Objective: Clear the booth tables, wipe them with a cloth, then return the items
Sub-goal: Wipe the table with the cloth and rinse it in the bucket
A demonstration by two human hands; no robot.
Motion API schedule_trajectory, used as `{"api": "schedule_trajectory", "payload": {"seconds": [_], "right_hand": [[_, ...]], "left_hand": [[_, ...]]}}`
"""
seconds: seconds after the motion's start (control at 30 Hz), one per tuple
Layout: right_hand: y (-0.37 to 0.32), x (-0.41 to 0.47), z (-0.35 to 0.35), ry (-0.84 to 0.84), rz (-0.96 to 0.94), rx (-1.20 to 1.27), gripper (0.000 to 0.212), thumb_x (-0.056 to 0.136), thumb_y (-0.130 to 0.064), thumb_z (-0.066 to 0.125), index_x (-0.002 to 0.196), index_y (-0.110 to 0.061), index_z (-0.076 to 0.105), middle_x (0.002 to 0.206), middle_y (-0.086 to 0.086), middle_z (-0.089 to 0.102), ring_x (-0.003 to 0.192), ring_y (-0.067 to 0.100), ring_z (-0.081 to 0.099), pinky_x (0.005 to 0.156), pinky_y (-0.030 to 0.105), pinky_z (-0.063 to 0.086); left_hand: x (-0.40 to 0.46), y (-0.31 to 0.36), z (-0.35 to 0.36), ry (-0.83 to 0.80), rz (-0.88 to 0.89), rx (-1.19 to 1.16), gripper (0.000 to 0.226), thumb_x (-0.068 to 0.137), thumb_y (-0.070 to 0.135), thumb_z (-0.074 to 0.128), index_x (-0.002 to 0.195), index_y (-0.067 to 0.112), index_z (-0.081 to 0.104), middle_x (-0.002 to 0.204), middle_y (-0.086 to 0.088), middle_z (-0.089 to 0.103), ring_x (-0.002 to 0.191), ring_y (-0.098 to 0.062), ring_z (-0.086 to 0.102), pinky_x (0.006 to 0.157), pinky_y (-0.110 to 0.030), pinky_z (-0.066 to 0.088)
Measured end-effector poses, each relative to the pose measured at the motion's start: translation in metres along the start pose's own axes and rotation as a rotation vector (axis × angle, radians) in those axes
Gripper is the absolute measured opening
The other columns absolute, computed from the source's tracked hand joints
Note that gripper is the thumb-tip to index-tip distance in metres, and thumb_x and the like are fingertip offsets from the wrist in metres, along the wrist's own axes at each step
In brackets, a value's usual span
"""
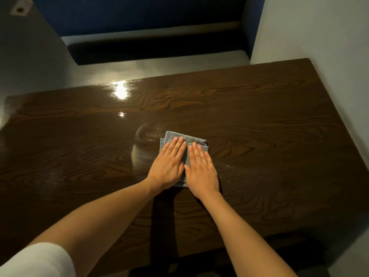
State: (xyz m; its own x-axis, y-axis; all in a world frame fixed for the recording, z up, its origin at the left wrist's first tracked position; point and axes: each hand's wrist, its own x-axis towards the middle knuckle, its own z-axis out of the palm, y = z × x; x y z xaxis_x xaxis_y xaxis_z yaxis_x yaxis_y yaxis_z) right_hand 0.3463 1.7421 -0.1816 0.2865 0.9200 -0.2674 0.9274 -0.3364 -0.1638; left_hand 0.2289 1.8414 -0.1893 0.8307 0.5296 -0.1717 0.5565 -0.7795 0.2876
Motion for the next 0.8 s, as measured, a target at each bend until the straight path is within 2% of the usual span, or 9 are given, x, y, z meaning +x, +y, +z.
{"api": "schedule_trajectory", "payload": {"seconds": [0.13,0.47,0.6,0.8], "right_hand": [[0.046,-0.012,-0.007,-0.004,0.040,0.004,0.064,0.107,-0.042,0.019,0.157,-0.012,-0.007,0.166,0.005,-0.010,0.153,0.016,-0.011,0.122,0.035,-0.008],[0.157,-0.063,-0.013,0.020,0.268,0.007,0.065,0.106,-0.043,0.018,0.158,-0.010,-0.004,0.166,0.007,-0.005,0.154,0.018,-0.004,0.123,0.037,-0.001],[0.198,-0.090,-0.009,0.043,0.373,0.038,0.064,0.106,-0.042,0.022,0.155,-0.011,-0.007,0.166,0.008,0.000,0.154,0.019,0.000,0.125,0.038,0.005],[0.246,-0.131,-0.003,0.051,0.523,0.028,0.064,0.106,-0.043,0.019,0.153,-0.012,-0.011,0.166,0.007,-0.004,0.154,0.019,-0.003,0.124,0.037,0.002]], "left_hand": [[0.026,0.038,0.007,-0.030,0.055,0.018,0.066,0.100,0.039,0.016,0.159,0.014,0.004,0.168,-0.007,0.002,0.156,-0.019,-0.006,0.126,-0.035,-0.007],[0.095,0.152,0.023,-0.133,0.275,0.078,0.066,0.099,0.045,0.002,0.160,0.019,-0.005,0.167,-0.003,-0.011,0.154,-0.017,-0.017,0.123,-0.033,-0.016],[0.116,0.201,0.033,-0.166,0.365,0.133,0.062,0.105,0.041,0.013,0.160,0.019,-0.008,0.166,-0.003,-0.014,0.152,-0.017,-0.020,0.121,-0.033,-0.018],[0.133,0.269,0.047,-0.236,0.490,0.161,0.062,0.108,0.041,0.017,0.161,0.020,-0.007,0.167,-0.002,-0.013,0.152,-0.017,-0.020,0.120,-0.032,-0.019]]}}
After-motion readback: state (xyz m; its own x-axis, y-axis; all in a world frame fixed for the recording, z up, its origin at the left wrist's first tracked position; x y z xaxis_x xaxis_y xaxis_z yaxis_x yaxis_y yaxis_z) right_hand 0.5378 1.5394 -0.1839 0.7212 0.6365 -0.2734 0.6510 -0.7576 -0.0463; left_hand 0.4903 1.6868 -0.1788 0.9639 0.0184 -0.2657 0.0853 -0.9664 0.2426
